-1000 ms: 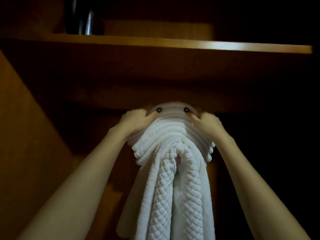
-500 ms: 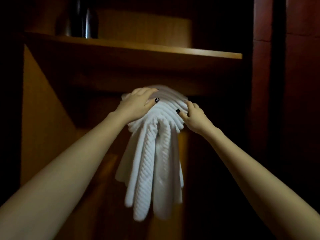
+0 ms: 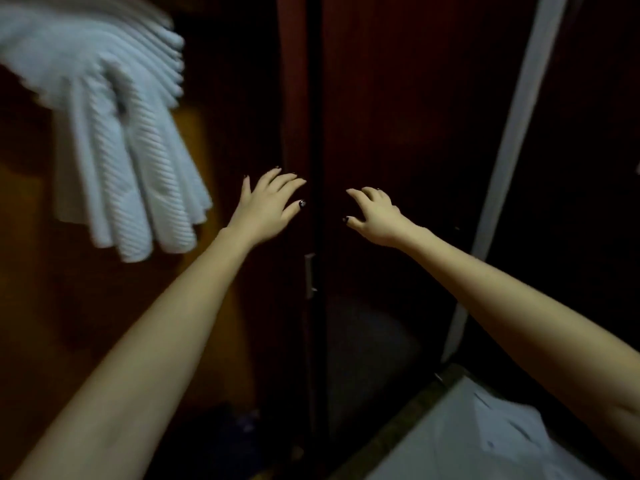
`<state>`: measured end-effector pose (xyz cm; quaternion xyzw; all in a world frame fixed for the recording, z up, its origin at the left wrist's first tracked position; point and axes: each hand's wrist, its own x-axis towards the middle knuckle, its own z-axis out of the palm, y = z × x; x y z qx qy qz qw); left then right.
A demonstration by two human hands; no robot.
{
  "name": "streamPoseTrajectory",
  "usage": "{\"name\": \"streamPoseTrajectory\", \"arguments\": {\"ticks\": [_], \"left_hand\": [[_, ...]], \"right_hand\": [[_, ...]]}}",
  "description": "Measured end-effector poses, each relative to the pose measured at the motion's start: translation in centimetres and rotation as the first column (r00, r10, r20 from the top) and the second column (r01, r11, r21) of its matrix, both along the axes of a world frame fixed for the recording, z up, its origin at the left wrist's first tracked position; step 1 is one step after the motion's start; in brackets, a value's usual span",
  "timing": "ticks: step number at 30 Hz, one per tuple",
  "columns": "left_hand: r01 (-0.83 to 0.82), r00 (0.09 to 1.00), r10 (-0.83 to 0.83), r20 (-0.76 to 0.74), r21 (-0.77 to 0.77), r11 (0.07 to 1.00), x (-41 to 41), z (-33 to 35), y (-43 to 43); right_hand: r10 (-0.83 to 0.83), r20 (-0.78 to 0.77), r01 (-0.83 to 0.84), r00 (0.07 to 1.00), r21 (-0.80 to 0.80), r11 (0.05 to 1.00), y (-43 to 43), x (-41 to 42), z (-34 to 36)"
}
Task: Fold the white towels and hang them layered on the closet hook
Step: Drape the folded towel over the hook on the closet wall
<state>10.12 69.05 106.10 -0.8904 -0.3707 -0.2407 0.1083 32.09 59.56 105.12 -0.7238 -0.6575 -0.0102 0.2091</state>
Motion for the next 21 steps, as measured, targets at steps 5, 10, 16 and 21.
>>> {"name": "streamPoseTrajectory", "arguments": {"ticks": [5, 10, 16, 21], "left_hand": [[0.226, 0.971, -0.237, -0.044, -0.179, 0.958, 12.6, -6.4, -2.8], [0.407, 0.892, -0.448, -0.059, -0.328, 0.853, 26.7, -12.3, -7.3], [0.501, 0.783, -0.607, -0.136, -0.441, 0.745, 43.2, -18.2, -12.6], [0.512, 0.748, -0.654, -0.109, -0.532, 0.674, 55.6, -21.6, -13.2]], "right_hand": [[-0.259, 0.003, 0.257, 0.966, -0.15, 0.955, -9.1, 11.9, -5.8], [-0.483, -0.028, 0.452, 0.875, -0.31, 0.837, -18.3, 23.3, -11.4], [-0.678, -0.042, 0.602, 0.734, -0.422, 0.678, -25.2, 36.3, -17.2], [-0.738, -0.075, 0.634, 0.671, -0.46, 0.622, -25.4, 46.8, -20.8]]}}
